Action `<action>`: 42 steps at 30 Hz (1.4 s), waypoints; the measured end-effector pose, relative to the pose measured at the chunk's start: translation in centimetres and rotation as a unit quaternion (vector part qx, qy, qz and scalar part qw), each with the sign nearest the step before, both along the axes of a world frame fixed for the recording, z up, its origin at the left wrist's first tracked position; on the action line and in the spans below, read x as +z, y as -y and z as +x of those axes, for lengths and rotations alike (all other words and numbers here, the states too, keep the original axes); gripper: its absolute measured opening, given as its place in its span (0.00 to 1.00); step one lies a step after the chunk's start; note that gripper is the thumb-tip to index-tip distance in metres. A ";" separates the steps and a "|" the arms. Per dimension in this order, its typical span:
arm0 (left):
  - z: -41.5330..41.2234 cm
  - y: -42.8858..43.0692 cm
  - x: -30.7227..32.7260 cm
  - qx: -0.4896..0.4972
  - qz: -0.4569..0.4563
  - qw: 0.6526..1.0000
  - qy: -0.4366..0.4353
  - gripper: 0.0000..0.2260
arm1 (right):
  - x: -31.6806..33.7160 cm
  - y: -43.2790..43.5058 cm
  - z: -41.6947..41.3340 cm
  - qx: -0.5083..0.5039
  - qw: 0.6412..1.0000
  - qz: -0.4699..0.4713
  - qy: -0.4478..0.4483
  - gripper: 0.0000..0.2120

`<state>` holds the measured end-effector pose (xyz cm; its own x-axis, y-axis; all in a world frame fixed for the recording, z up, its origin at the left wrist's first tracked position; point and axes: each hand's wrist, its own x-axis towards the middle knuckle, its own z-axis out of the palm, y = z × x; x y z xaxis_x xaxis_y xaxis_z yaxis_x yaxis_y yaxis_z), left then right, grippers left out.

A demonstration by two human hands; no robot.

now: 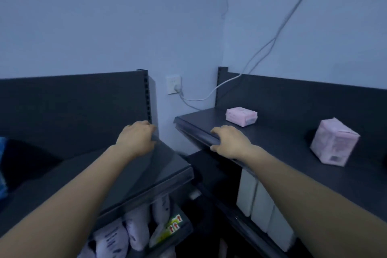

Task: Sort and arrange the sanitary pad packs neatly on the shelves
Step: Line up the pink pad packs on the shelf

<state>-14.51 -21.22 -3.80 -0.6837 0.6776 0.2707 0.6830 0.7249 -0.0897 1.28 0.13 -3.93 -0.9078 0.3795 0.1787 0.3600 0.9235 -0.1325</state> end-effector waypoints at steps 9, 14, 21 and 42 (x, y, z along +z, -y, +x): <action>3.2 -13.7 -1.5 -0.080 0.014 0.997 0.017 0.16 | -0.3 -11.1 6.4 -0.102 0.994 0.038 0.012 0.24; 3.8 -19.9 -2.3 -0.114 0.016 0.993 0.004 0.18 | -0.4 -16.2 8.9 -0.179 0.980 0.087 0.001 0.21; 3.0 -28.6 -2.8 -0.173 0.011 0.985 0.016 0.19 | -0.7 -22.4 10.2 -0.320 0.934 0.157 -0.007 0.24; -4.1 -45.2 -6.0 -0.164 0.033 0.982 -0.088 0.07 | -1.5 -29.1 11.8 -0.447 0.893 0.051 -0.005 0.26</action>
